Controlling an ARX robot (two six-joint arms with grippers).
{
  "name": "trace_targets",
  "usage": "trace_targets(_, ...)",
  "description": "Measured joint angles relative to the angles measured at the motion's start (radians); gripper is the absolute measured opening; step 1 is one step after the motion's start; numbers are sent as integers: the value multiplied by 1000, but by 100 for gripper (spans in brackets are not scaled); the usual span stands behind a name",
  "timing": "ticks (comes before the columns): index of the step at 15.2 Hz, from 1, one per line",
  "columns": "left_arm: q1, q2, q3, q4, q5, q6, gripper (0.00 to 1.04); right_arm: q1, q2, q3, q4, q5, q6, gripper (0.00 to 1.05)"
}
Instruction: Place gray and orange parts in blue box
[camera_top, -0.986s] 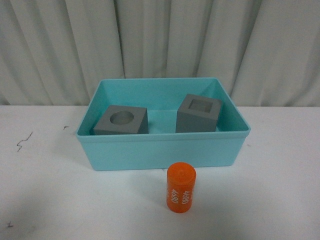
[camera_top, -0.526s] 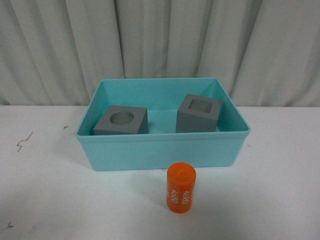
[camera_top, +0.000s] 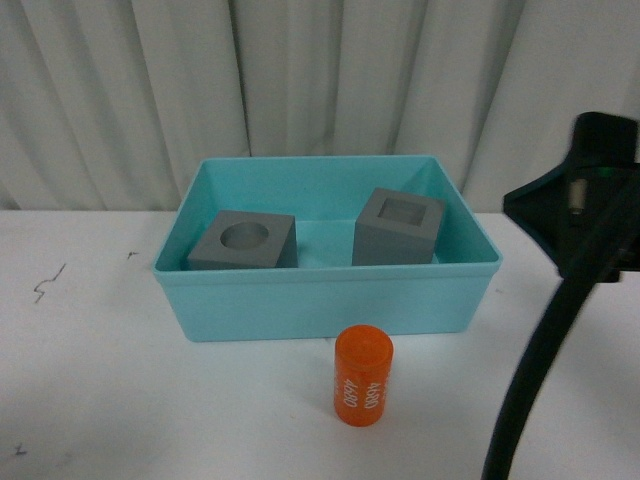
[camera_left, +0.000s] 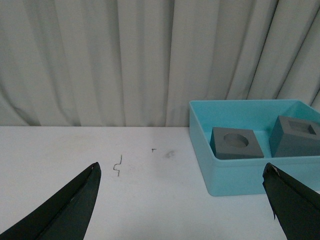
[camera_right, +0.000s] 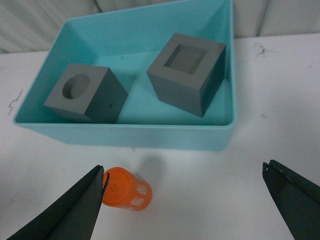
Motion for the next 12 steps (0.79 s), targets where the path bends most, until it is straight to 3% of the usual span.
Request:
trace_targets(7,0,0,0,0,0,0,98,82,319,247,-232,-136,8,98)
trace_targets(12,0,0,0,0,0,0,98,167,523,372,-288,-111,-124,98)
